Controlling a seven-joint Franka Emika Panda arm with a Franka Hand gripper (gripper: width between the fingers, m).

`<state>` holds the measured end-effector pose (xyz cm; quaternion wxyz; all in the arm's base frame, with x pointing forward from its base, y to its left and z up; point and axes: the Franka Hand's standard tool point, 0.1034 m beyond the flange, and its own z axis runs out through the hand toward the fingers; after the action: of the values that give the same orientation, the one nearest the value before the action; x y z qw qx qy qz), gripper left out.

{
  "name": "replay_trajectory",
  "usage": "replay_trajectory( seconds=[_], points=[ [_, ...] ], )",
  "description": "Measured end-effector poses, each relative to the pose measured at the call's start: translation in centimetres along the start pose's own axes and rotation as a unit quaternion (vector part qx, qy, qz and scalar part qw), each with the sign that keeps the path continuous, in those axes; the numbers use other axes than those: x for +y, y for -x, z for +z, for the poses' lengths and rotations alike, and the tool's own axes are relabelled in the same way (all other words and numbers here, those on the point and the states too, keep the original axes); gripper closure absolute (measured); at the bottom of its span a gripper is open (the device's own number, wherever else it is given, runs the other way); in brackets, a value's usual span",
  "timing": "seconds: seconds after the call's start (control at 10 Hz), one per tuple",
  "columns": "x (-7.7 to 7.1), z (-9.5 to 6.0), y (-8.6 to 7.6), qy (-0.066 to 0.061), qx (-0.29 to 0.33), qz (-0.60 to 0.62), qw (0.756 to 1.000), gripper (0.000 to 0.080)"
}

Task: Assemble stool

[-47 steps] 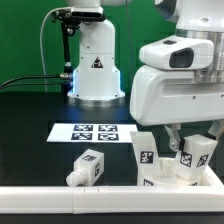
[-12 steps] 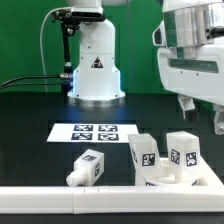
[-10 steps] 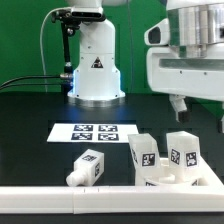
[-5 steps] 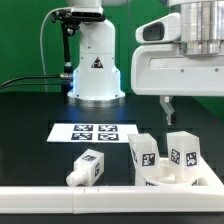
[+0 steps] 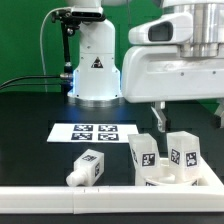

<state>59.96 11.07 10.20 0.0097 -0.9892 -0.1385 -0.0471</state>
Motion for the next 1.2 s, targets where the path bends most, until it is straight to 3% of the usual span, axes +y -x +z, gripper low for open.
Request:
replay_trajectory(
  seconds=[0.4,1.0,1.2],
  points=[
    [0.5,0.2,0.2,0.006,-0.006,-0.014,1.000,0.0151],
    [-0.4,2.6,0.7,0.013,-0.021,0.043,0.999,0.0151],
    [-0.1,2.6,0.7,0.013,-0.021,0.065,0.998,0.0413]
  ],
)
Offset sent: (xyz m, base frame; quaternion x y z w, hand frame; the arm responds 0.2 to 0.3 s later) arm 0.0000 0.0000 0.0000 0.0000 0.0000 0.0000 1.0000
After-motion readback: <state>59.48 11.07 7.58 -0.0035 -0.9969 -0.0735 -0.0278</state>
